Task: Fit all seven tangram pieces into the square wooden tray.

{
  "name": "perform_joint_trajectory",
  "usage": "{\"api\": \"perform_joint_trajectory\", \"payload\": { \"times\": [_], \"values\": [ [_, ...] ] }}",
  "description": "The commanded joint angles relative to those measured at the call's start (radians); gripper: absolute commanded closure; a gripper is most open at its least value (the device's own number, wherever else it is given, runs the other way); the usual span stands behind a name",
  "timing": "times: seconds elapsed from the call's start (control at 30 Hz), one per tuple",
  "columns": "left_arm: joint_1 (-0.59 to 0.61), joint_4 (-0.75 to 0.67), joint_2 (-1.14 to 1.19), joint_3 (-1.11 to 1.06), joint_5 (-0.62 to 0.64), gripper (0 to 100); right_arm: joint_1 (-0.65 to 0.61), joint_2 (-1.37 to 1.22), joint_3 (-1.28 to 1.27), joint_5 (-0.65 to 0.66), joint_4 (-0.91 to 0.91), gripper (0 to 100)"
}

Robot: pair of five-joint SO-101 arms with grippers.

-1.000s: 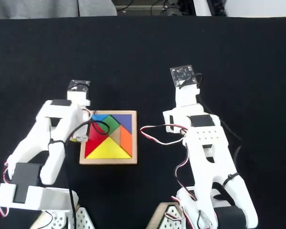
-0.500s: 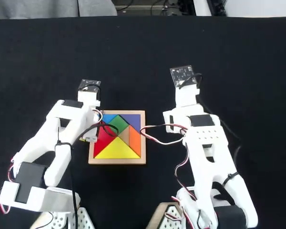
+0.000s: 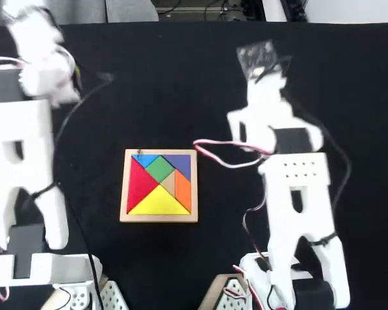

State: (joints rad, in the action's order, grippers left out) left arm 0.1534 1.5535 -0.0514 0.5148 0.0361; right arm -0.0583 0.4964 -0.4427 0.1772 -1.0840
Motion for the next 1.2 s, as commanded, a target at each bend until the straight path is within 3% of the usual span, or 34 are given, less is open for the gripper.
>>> {"api": "perform_joint_trajectory", "payload": {
  "times": [0.0,0.17,0.27,0.47,0.57,0.93,1.17],
  "values": [
    [0.010,0.014,-0.031,0.487,0.005,97,0.008,0.010,0.406,0.009,-0.172,98.7],
    [0.015,0.051,-0.037,0.654,0.005,97,0.002,0.010,0.711,0.005,-0.316,98.7],
    [0.005,0.199,-0.086,0.769,0.005,97,0.002,0.010,0.865,0.003,-0.405,98.7],
    [0.015,0.209,-0.264,0.777,0.006,97,0.002,0.016,1.106,0.003,-0.600,98.7],
    [0.005,0.209,-0.400,0.668,0.006,97,0.002,0.058,1.187,0.002,-0.674,98.7],
    [0.005,0.204,-1.040,0.108,0.005,97,0.002,0.476,1.201,0.002,-0.675,98.7],
    [0.012,0.149,-1.378,-0.145,0.005,97,0.003,0.743,1.027,0.002,-0.675,98.7]
  ]
}}
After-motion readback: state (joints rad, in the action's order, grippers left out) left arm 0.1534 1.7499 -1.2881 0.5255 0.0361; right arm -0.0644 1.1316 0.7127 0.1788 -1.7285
